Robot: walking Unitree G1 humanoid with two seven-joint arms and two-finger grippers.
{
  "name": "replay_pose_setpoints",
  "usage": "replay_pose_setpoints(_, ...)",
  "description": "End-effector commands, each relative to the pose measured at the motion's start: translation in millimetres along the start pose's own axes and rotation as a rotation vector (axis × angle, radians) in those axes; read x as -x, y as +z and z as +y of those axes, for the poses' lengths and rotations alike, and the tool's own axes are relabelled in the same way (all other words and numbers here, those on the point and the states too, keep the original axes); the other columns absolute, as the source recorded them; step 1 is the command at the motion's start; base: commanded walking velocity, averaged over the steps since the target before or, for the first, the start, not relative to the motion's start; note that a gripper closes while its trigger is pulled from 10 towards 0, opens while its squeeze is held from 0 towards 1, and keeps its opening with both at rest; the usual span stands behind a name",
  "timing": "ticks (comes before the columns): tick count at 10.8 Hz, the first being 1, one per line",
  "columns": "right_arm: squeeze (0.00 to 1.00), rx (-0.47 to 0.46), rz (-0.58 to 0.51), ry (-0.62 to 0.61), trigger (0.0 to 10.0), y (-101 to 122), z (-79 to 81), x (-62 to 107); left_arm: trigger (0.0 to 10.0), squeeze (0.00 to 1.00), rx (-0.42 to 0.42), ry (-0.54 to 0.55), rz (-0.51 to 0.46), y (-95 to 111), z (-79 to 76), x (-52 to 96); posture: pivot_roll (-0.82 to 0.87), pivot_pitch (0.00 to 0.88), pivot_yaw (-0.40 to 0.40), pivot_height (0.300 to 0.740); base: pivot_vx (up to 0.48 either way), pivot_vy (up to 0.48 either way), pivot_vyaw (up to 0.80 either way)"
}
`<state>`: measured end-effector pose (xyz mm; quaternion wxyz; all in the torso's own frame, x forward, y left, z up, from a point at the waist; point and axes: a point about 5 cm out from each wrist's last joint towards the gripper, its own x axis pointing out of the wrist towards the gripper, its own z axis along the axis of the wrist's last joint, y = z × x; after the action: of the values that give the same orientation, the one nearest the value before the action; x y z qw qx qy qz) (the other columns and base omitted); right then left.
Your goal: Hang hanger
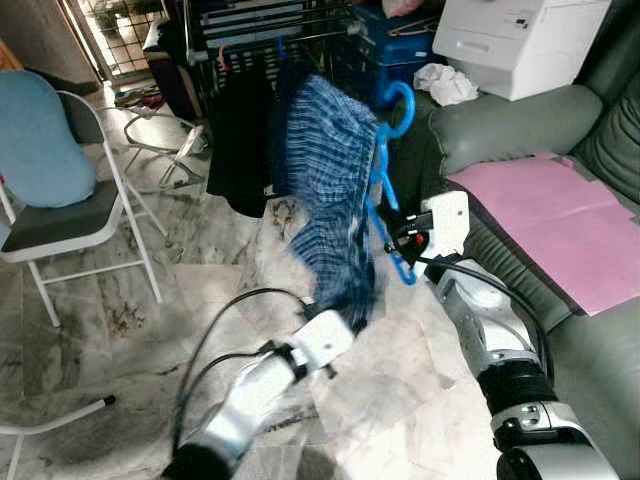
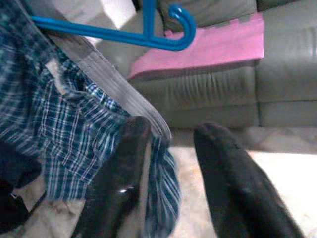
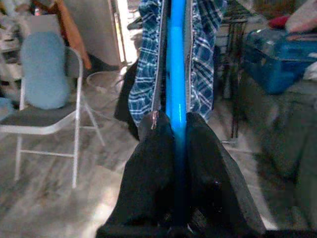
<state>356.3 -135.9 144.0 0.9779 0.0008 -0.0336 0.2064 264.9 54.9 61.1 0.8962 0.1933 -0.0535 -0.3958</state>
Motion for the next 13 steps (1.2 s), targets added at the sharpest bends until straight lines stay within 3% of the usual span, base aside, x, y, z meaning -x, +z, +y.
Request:
replay_pose_setpoints(1, 0.0, 0.017, -0.061, 0.001, 10.0, 14, 5.1, -4.9, 10.0, 1.0, 0.008, 0.016, -0.022, 2, 5.1, 7.2, -0.08, 0.0, 0.094, 0.74, 0.0, 0.0, 0.0)
replay_pose_setpoints(3, 0.0, 0.058, -0.054, 0.052, 10.0, 10, 5.7, 0.0, 10.0, 1.0, 0.007, 0.065, -0.048, 5, 18.4, 27.0, -0.07, 0.0, 0.092, 0.74, 0.0, 0.0, 0.0)
replay_pose_setpoints(4, 0.0, 0.081, -0.013, 0.163, 10.0, 1, 2.9, 13.3, 10.0, 1.0, -0.058, 0.087, -0.014, 0, 37.7, 49.4, -0.07, 0.0, 0.089, 0.74, 0.0, 0.0, 0.0)
replay_pose_setpoints(6, 0.0, 0.092, 0.069, 0.322, 10.0, -12, -4.5, 38.1, 10.0, 1.0, -0.149, 0.057, 0.074, -10, 56.9, 69.4, -0.06, 0.0, 0.085, 0.74, 0.0, 0.0, 0.0)
replay_pose_setpoints(7, 0.0, 0.105, 0.098, 0.357, 10.0, -15, -11.5, 49.5, 10.0, 1.0, -0.2, 0.049, 0.088, -8, 66.0, 75.3, -0.06, 0.0, 0.084, 0.74, 0.0, 0.0, 0.0)
replay_pose_setpoints(9, 0.0, 0.091, 0.149, 0.496, 10.0, -19, -10.2, 67.2, 10.0, 1.0, -0.289, 0.015, 0.113, -5, 78.6, 80.4, -0.06, 0.0, 0.084, 0.74, 0.0, 0.0, 0.0)
replay_pose_setpoints(13, 0.0, 0.083, 0.27, 0.663, 10.0, -31, -6.3, 90.5, 10.0, 1.0, -0.363, -0.016, 0.127, 5, 100.6, 78.5, -0.06, 0.0, 0.084, 0.74, 0.0, 0.0, 0.0)
